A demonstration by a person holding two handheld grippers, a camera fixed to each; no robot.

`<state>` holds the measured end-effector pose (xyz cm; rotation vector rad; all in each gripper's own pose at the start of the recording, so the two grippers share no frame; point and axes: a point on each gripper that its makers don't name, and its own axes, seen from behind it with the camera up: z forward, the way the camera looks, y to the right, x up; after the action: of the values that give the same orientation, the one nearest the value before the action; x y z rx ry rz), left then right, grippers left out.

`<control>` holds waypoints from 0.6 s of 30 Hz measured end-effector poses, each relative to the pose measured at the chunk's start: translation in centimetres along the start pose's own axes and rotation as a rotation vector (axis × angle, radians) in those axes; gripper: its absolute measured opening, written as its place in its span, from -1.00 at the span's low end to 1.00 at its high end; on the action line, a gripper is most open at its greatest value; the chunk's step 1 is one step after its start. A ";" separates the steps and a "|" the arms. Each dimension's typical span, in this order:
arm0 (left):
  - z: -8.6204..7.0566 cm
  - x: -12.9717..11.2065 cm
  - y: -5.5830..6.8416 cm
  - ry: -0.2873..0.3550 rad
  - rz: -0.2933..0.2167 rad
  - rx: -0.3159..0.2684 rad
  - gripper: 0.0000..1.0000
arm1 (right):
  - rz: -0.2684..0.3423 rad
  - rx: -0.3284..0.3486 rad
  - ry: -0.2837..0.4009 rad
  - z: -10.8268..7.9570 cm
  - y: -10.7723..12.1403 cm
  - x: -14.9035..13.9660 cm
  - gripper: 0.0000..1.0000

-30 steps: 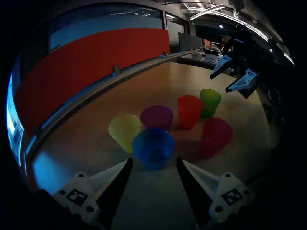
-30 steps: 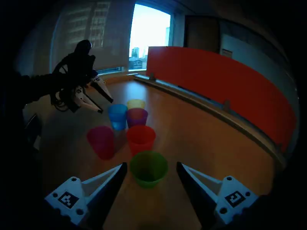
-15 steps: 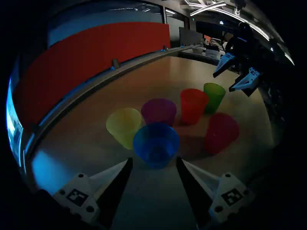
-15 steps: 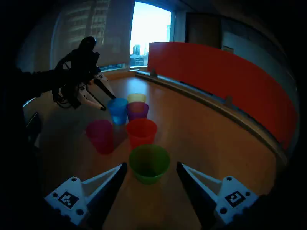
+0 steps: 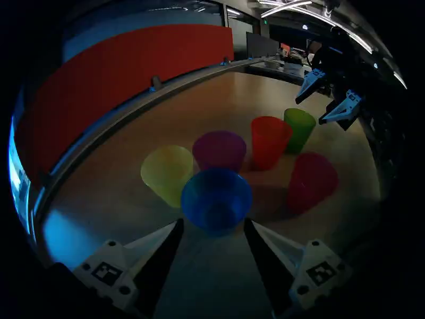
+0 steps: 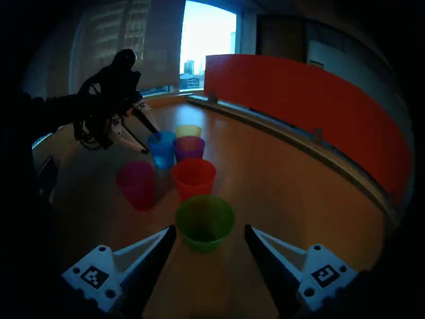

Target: Pour water

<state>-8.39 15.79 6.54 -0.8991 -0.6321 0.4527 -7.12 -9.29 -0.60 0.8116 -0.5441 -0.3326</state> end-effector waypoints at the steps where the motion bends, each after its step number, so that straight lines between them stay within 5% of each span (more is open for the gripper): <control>1: 0.1 0.1 0.0 0.000 0.001 -0.001 0.67 | 0.001 0.000 -0.001 0.1 0.0 0.0 0.99; 18: 1.8 0.6 0.4 0.004 0.007 -0.025 0.67 | 0.011 0.006 -0.012 0.5 0.2 -0.6 0.99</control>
<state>-9.26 17.42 7.23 -0.9261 -0.6326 0.4499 -7.88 -9.11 -0.36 0.8127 -0.5603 -0.3259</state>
